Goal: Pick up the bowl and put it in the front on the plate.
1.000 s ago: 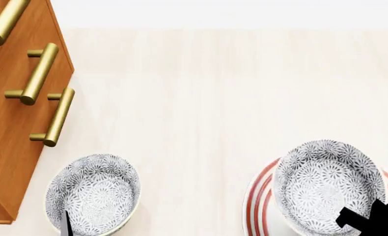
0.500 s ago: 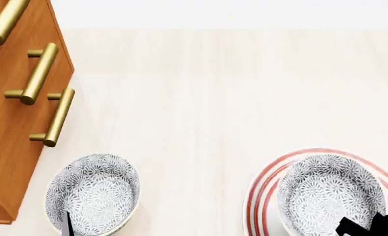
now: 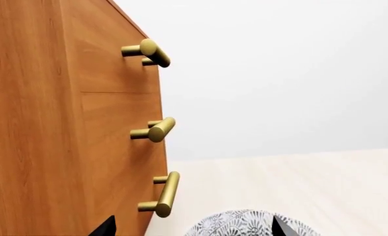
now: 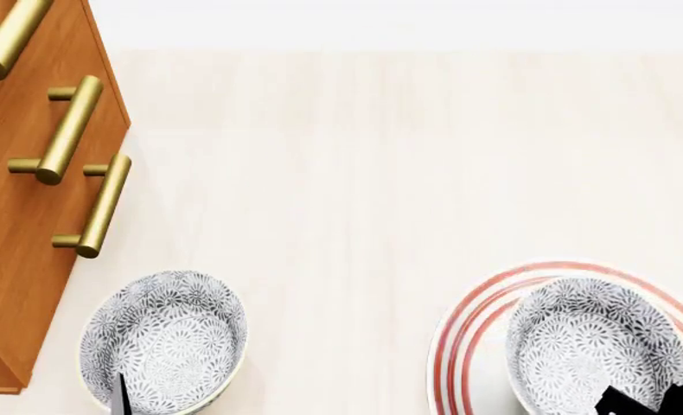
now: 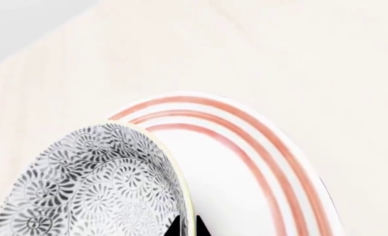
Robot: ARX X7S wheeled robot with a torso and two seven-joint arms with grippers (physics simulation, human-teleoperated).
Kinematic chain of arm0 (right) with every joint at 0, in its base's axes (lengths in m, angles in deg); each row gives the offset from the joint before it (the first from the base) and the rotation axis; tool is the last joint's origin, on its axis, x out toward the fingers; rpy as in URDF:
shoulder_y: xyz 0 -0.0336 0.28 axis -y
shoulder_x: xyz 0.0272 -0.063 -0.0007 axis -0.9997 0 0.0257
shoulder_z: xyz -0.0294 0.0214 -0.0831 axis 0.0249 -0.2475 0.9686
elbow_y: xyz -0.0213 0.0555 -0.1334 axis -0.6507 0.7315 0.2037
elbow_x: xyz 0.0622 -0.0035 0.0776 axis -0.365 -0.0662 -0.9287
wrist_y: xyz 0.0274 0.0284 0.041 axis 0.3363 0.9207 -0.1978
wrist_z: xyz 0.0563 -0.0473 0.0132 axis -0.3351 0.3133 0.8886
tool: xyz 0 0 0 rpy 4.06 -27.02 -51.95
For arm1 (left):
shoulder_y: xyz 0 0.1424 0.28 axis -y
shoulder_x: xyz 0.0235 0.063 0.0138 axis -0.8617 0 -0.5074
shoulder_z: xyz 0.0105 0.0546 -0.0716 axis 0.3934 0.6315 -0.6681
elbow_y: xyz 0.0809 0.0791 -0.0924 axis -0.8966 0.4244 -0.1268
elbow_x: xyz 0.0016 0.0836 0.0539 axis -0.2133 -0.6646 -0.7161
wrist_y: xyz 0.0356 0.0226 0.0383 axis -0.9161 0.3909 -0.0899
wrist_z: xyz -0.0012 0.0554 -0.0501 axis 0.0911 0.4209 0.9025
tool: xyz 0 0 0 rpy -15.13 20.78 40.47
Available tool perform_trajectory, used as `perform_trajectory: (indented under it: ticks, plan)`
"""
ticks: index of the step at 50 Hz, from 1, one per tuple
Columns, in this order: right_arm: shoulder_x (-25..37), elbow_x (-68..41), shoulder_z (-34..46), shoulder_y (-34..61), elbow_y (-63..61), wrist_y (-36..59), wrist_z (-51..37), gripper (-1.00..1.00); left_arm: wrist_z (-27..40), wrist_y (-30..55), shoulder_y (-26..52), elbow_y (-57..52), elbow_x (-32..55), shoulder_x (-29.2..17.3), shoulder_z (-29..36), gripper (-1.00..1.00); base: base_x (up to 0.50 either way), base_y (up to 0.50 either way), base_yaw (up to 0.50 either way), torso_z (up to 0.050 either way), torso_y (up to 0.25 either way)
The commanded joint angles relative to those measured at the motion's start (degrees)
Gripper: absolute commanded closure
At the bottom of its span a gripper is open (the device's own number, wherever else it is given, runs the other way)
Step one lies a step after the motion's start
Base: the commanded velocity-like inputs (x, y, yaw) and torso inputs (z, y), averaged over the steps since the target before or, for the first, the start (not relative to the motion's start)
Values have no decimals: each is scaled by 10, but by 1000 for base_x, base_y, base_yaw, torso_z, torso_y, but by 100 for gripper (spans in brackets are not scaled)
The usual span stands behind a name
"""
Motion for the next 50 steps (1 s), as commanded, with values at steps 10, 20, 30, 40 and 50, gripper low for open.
perform_trajectory:
  ticks: [10, 20, 30, 40, 50]
  plan:
    - [10, -26, -4, 21, -28, 9, -3, -100, -3, 1, 2, 1, 0, 3, -4, -100, 0, 0, 0, 0, 0]
    - [26, -59, -30, 36, -51, 10, -46, -100, -1, 2, 3, 0, 2, 2, -4, -100, 0, 0, 0, 0, 0]
    - [40, -95, -77, 36, -87, -3, -98, -100, 2, 3, 0, -6, 0, 0, -3, -100, 0, 0, 0, 0, 0]
    - [15, 54, -122, -45, -247, -51, -131, -100, 7, 2, -1, -14, -3, -2, -4, -100, 0, 0, 0, 0, 0]
    - [-77, 475, -62, -129, -328, -264, -32, -100, 22, 10, -12, -62, 6, -16, -29, -100, 0, 0, 0, 0, 0]
